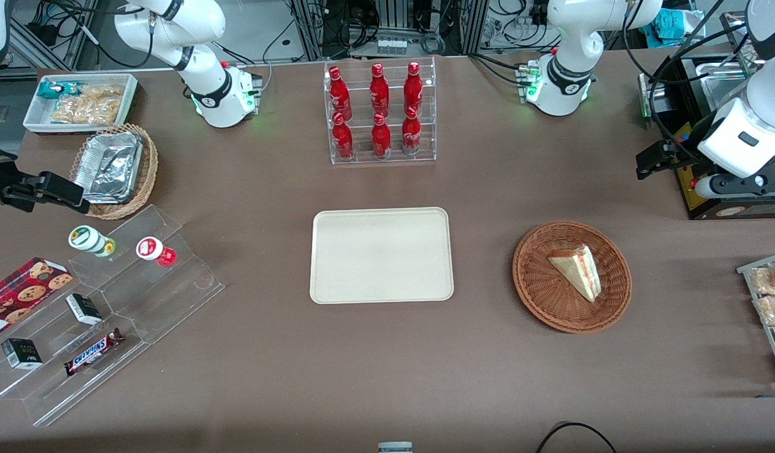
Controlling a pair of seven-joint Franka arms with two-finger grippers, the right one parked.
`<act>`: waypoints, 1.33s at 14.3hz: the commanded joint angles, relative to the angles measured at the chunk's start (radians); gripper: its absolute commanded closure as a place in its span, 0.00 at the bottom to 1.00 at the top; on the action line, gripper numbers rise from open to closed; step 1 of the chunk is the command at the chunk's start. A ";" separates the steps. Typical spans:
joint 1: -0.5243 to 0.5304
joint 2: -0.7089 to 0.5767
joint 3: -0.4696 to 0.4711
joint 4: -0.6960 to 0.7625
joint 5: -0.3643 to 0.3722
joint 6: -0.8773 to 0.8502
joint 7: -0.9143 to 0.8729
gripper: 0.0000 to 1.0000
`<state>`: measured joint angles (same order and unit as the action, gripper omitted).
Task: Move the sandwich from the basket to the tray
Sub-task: 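Move the left gripper over the wrapped sandwich in the wicker basket, then lower the left gripper and close it on the wrapped sandwich, lifting it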
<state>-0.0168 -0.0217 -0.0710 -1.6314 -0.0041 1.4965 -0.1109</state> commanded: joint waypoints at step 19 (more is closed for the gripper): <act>-0.003 0.149 -0.001 -0.559 0.006 0.832 -0.235 0.00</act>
<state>-0.0177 0.1267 -0.0715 -2.1667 -0.0032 2.2774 -0.2388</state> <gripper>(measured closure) 0.000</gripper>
